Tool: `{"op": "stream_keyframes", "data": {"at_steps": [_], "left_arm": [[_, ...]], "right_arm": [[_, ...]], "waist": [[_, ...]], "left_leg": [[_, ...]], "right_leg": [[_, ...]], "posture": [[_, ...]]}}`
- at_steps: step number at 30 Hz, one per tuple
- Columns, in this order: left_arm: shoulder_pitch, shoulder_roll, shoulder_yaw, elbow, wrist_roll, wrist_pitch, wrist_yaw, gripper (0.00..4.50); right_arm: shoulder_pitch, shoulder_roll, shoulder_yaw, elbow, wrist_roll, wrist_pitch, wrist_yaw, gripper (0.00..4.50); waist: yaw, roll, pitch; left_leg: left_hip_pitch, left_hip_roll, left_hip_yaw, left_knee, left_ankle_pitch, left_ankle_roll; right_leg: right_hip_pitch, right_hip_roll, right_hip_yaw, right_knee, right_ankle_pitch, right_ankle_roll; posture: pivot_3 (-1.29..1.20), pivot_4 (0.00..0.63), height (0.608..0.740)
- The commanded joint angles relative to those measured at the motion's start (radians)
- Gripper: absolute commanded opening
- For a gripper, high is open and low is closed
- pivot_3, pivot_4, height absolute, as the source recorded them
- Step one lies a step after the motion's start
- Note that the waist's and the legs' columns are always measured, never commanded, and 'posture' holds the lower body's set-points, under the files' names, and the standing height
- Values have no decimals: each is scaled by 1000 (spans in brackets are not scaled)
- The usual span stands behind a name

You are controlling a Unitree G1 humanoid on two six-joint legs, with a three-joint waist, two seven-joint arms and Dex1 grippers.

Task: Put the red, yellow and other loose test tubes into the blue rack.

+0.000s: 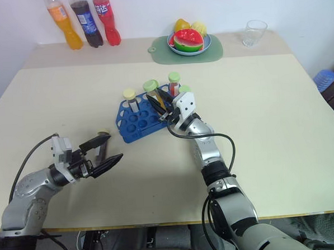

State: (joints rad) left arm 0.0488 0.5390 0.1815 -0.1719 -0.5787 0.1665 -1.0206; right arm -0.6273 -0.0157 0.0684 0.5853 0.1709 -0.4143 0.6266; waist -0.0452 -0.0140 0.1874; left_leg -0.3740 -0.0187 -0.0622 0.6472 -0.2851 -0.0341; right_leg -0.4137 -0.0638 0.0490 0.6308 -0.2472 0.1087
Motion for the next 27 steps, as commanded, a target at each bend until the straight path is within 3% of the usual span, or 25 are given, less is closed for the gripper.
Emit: {"op": "stream_keyframes", "data": {"at_steps": [1,10,26,27], "left_arm": [[3,7,25,-26,-11,-19,-1,4500],[1,10,29,-24,-11,-18,-1,4500],[-20,3,16,-8,-9,-20,-7,4500],[-21,2,15,-7,-9,-20,-7,4500]], "right_arm": [[6,22,-15,20,8,-12,-23,1072],[2,75,-81,101,47,-112,-55,1072],[44,37,-68,94,61,-134,28,1072],[43,36,-70,89,66,-131,34,1457]], "waist": [[0,0,0],[-1,0,0],[1,0,0],[1,0,0]], "left_leg": [[0,0,0,0,0,0],[1,0,0,0,0,0],[0,0,0,0,0,0],[0,0,0,0,0,0]], "right_leg": [[0,0,0,0,0,0],[0,0,0,1,0,0],[0,0,0,1,0,0],[0,0,0,0,0,0]], "posture": [[0,150,740],[0,150,740],[0,150,740],[0,150,740]]}}
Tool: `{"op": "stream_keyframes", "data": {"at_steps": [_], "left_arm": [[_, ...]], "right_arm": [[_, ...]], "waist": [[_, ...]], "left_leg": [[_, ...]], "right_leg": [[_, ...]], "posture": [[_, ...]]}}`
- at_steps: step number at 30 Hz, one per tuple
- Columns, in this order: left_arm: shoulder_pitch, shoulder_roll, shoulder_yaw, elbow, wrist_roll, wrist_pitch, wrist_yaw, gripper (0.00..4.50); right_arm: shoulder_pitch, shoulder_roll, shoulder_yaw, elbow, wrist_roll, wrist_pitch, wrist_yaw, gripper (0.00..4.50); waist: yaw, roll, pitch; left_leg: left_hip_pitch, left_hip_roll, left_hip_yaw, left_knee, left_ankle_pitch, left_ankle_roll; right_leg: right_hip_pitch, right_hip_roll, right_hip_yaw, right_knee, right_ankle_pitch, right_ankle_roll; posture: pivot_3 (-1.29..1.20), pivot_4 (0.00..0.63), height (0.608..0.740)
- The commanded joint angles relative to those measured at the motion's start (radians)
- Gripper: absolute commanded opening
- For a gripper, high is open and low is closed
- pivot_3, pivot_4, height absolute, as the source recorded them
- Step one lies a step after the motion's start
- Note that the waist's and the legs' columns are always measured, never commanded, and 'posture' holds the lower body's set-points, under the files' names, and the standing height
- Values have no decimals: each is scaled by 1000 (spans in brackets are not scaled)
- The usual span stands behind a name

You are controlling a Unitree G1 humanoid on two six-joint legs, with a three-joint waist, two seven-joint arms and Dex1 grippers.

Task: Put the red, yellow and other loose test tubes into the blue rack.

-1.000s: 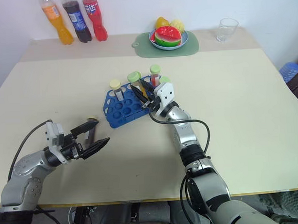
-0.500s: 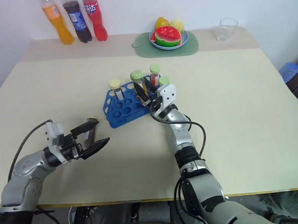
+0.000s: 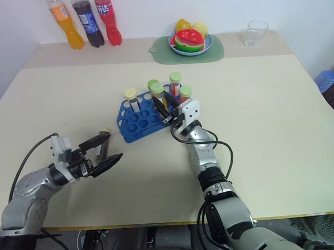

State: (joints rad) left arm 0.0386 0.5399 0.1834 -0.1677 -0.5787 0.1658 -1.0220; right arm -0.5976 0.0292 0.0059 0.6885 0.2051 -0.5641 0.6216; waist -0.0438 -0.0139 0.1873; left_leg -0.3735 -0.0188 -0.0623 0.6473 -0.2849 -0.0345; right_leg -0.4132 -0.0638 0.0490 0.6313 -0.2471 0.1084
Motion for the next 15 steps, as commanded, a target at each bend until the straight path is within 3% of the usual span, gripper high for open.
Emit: {"op": "stream_keyframes", "data": {"at_steps": [1,2,5,11,15], "left_arm": [[-11,0,13,-11,-9,-20,-6,4500],[-11,0,13,-11,-9,-19,-6,4500],[-10,-1,14,-10,-12,-16,-4,4500],[-11,-20,40,-33,-53,12,33,4500],[-17,-56,99,-135,-123,136,238,4500]], "right_arm": [[12,-14,-6,-15,22,8,33,1893],[9,-19,-3,-14,6,-6,24,2186],[1,-33,5,-7,-52,-50,-29,3637],[23,-106,61,-72,-122,-28,-1,3637],[83,-211,107,-201,-151,62,68,3637]], "waist": [[-1,0,0],[-1,0,0],[-1,0,0],[-1,0,0],[3,0,0]], "left_leg": [[0,0,0,0,0,0],[0,0,0,0,0,0],[0,0,0,0,0,0],[0,0,0,0,0,0],[-1,0,0,0,0,0]], "right_leg": [[0,0,0,0,0,0],[0,0,0,0,0,0],[0,0,0,0,0,0],[0,0,0,0,0,0],[0,-1,0,0,0,0]], "posture": [[0,150,740],[0,150,740],[0,150,740],[0,150,740],[0,150,740]]}}
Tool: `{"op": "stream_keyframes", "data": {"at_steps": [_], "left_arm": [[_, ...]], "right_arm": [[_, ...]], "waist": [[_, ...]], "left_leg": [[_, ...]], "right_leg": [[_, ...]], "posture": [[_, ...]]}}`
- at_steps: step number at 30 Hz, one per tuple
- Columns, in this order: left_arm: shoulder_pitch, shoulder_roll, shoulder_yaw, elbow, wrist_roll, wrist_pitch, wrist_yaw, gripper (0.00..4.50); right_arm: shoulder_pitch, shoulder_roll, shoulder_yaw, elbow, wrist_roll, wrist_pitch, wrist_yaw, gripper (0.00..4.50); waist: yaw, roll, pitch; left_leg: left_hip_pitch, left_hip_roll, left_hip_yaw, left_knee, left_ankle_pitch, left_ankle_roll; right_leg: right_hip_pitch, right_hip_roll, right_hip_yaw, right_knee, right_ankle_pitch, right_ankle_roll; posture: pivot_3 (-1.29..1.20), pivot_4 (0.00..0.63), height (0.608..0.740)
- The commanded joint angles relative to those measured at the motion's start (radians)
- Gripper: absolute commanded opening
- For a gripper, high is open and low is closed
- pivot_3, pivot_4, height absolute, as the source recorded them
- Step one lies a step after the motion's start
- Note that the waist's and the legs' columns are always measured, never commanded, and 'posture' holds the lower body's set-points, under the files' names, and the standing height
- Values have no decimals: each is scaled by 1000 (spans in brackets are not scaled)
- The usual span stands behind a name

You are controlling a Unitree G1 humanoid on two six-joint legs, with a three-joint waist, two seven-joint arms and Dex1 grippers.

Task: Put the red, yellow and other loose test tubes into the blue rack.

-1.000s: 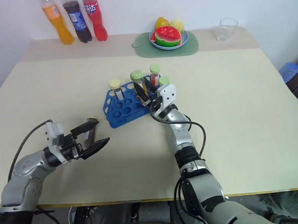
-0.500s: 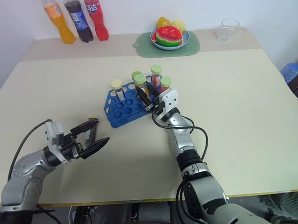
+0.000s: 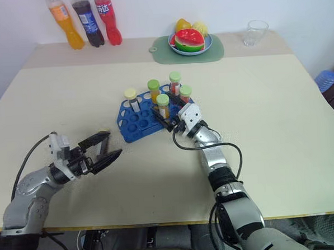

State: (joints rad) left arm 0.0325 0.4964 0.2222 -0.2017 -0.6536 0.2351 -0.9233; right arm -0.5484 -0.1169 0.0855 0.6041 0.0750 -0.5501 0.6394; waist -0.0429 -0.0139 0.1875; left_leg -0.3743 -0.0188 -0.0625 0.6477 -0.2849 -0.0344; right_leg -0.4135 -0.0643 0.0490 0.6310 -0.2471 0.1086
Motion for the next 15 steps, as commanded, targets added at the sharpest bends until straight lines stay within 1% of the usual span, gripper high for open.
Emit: {"op": "stream_keyframes", "data": {"at_steps": [1,2,3,4,6,8,9,10,11,13,14,15], "left_arm": [[-10,-11,70,-128,-48,100,194,4500],[-8,-8,79,-148,-52,126,230,4500],[-13,-3,85,-168,-28,158,294,4500],[-18,5,92,-186,-36,198,337,4500],[-35,16,108,-215,-68,268,401,4500],[-87,26,146,-233,-136,396,525,4500],[-123,55,164,-240,-162,557,641,4500],[-161,92,169,-240,-178,703,722,4500],[-197,114,172,-244,-205,785,769,4500],[-300,104,213,-233,-317,970,894,4500],[-359,85,237,-218,-377,1033,953,4500],[-433,65,268,-185,-413,1155,1000,4500]], "right_arm": [[53,-99,31,-155,-16,84,74,3637],[69,-122,36,-188,-10,114,88,3637],[94,-167,38,-223,0,135,127,3637],[122,-215,37,-258,15,163,171,3637],[170,-297,28,-315,45,201,246,3637],[222,-389,3,-387,110,236,338,3637],[241,-424,-9,-424,137,253,368,3637],[254,-453,-17,-457,160,267,391,3637],[261,-471,-22,-485,177,286,403,3637],[263,-491,-37,-523,202,323,407,3637],[260,-493,-46,-531,210,337,403,3637],[256,-491,-54,-529,214,344,396,3637]], "waist": [[3,0,0],[2,0,0],[2,0,0],[2,0,0],[4,0,0],[7,0,0],[9,-1,1],[8,-1,1],[2,-1,1],[-4,-1,1],[-3,-2,1],[-1,-2,2]], "left_leg": [[0,0,0,0,0,0],[0,0,0,0,0,0],[0,0,0,0,0,0],[0,0,0,0,0,0],[0,-1,0,0,0,0],[0,-1,0,0,0,0],[0,-1,-1,1,0,0],[0,-1,-1,1,0,0],[1,-1,-2,2,0,0],[2,-1,-1,2,0,0],[2,-1,-1,2,0,0],[2,-1,-2,2,0,0]], "right_leg": [[0,0,0,0,0,0],[0,-1,0,0,0,0],[1,-1,0,0,0,0],[1,0,0,0,0,0],[1,0,0,0,0,0],[1,1,0,0,0,0],[2,1,0,0,0,0],[2,1,0,0,0,0],[3,2,-1,0,0,0],[3,2,-1,0,0,1],[4,3,-1,1,0,1],[4,3,-1,1,0,1]], "posture": [[0,150,740],[0,150,740],[0,150,740],[0,150,740],[0,150,740],[0,150,740],[0,150,740],[0,150,740],[0,150,740],[0,150,740],[0,150,740],[0,150,740]]}}
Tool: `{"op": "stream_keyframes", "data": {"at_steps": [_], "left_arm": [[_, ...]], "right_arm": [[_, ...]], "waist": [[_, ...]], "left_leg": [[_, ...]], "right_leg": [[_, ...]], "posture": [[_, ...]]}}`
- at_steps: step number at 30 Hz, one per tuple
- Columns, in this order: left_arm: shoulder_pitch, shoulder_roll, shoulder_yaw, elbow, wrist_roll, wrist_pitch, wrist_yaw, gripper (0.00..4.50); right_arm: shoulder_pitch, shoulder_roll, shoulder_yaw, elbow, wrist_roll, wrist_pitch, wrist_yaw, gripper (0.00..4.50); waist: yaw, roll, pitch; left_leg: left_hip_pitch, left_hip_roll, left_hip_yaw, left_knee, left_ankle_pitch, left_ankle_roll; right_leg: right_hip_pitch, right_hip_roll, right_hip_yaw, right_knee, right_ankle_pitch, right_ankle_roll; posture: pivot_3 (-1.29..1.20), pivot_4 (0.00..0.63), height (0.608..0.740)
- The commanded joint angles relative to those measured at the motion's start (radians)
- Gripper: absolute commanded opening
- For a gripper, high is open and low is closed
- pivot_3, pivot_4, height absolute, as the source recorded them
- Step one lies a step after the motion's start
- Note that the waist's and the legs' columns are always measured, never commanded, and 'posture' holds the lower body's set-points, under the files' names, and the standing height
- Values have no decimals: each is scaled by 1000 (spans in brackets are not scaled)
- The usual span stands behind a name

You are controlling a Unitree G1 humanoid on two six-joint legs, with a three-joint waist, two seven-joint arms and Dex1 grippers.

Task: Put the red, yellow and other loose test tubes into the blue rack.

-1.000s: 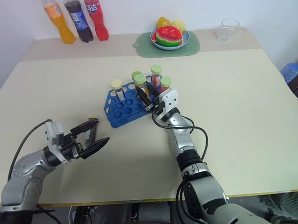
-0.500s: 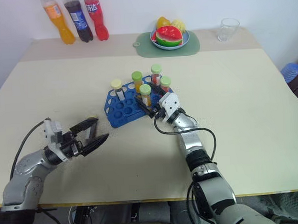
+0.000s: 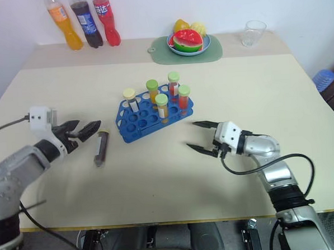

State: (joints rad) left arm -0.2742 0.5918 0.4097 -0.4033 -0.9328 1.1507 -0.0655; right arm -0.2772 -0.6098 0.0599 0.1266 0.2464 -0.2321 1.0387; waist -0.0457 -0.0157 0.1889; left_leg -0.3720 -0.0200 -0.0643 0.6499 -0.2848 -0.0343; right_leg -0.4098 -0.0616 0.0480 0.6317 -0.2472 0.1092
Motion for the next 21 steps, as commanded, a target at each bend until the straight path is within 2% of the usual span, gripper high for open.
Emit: {"op": "stream_keyframes", "data": {"at_steps": [1,3,9,14,17,21], "left_arm": [[-189,-51,110,47,-147,344,173,4500],[-260,-71,147,92,-200,452,240,4500],[-313,32,93,296,-540,464,536,4500],[-256,198,-134,375,-966,233,865,4500],[-255,235,-216,400,-1039,152,945,4500],[-276,200,-267,452,-1039,108,1018,4500]], "right_arm": [[-17,3,-31,-48,41,27,-7,3637],[-14,9,-30,-41,31,22,-12,3637],[14,33,-22,-34,17,-4,-25,3637],[24,51,-21,-29,13,-11,-37,3637],[34,59,-15,-36,9,-13,-43,3637],[52,52,-8,-64,16,-7,-28,3637]], "waist": [[4,-1,0],[6,-1,0],[5,-1,0],[10,-1,0],[25,-1,0],[36,-1,0]], "left_leg": [[0,0,-1,0,0,0],[-1,-1,-2,1,0,0],[-2,-1,-2,-2,2,-4],[-2,-1,-3,-1,2,-6],[-2,-1,-3,-1,2,-6],[-2,-2,-3,-1,3,-7]], "right_leg": [[0,0,-1,0,0,0],[0,0,-2,0,0,0],[-3,-1,-1,0,0,0],[-3,-4,0,1,0,0],[-3,-5,0,1,0,0],[-3,-4,-1,1,0,0]], "posture": [[0,150,740],[0,150,740],[0,150,740],[0,150,740],[0,150,740],[0,150,740]]}}
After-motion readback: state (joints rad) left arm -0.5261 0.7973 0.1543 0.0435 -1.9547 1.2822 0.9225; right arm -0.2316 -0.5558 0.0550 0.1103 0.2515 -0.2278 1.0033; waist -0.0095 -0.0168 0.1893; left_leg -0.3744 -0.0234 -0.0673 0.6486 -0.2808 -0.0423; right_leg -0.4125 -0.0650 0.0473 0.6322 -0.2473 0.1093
